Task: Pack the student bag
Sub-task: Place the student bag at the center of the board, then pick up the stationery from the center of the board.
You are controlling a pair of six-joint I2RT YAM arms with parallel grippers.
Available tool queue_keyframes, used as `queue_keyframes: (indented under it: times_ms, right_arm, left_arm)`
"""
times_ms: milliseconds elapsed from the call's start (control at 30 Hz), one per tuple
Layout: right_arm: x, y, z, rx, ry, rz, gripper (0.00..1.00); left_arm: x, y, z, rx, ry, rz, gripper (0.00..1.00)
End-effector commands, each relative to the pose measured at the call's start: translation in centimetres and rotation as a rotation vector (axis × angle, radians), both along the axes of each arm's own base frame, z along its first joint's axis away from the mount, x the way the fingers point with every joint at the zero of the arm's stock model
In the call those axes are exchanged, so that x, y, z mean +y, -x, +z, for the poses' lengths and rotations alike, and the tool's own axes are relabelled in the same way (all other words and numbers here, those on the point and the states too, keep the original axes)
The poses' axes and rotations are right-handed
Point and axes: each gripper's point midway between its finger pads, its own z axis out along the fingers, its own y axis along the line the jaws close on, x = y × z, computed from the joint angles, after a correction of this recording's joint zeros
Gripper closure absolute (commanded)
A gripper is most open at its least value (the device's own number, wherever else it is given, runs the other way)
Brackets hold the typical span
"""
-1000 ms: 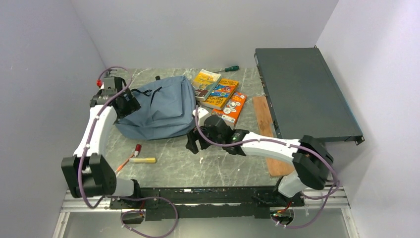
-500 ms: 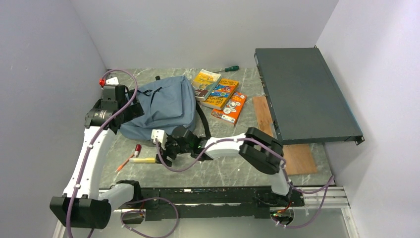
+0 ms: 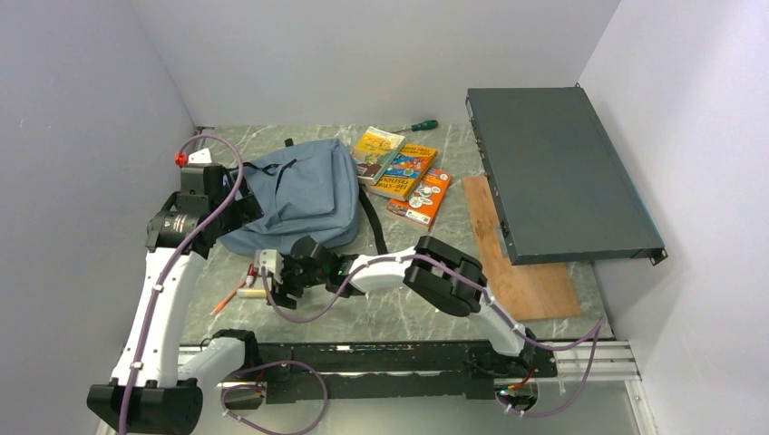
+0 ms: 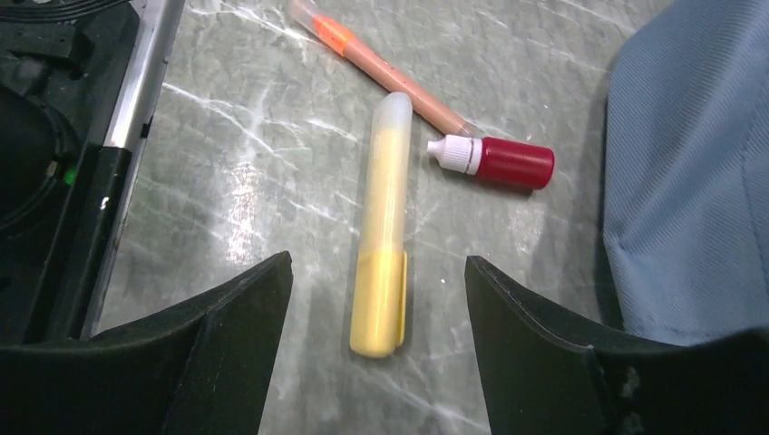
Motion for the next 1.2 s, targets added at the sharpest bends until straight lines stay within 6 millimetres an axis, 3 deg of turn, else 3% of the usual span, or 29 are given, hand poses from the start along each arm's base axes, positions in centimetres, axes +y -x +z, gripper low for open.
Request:
queue_keyframes:
  times_ms: [0, 100, 233, 467, 567, 700, 833, 1000, 1167]
  right_arm:
    - [1.8, -0.8, -0.1, -0.113, -0.013, -0.050, 0.30]
    - [1.3, -1.5, -1.5, -0.186, 0.021, -0.095, 0.37]
    - [0.2, -1.7, -2.7, -0.257, 0.059, -0.129, 0.60]
    - [-2.8, -1.5, -1.3, -0.271, 0.031, -0.179, 0.88]
    - [-4.8, -1.2, 1.1, -0.270, -0.002, -0.211, 1.00]
    - [-8.7, -0.9, 4.2, -0.233, -0.026, -0.241, 1.00]
    - [-12.9, -0.8, 7.2, 0.062, -0.047, -0.199, 1.00]
    - [-17.3, -0.5, 12.3, 0.365, -0.035, -0.136, 1.00]
    - [-20.5, -0.7, 17.0, 0.454, -0.082, -0.098, 1.00]
  left_arm:
    - [0.1, 1.0, 1.1, -0.031, 0.011, 0.011, 0.00]
    - [0.2, 1.4, 1.4, -0.040, 0.004, 0.010, 0.00]
    - [0.1, 1.5, 1.3, -0.043, 0.007, 0.002, 0.00]
    - [-1.4, 1.2, -0.4, 0.004, 0.058, -0.064, 0.05]
    - [-2.8, 1.0, -0.8, 0.004, 0.112, -0.129, 0.06]
    - [-6.4, 0.7, -0.8, -0.013, 0.220, -0.327, 0.11]
    - [-9.8, 0.6, -0.5, -0.089, 0.322, -0.522, 0.10]
    - [-14.0, 1.4, 2.6, -0.310, 0.450, -0.779, 0.08]
    - [-15.4, 3.1, 6.6, -0.501, 0.464, -0.914, 0.05]
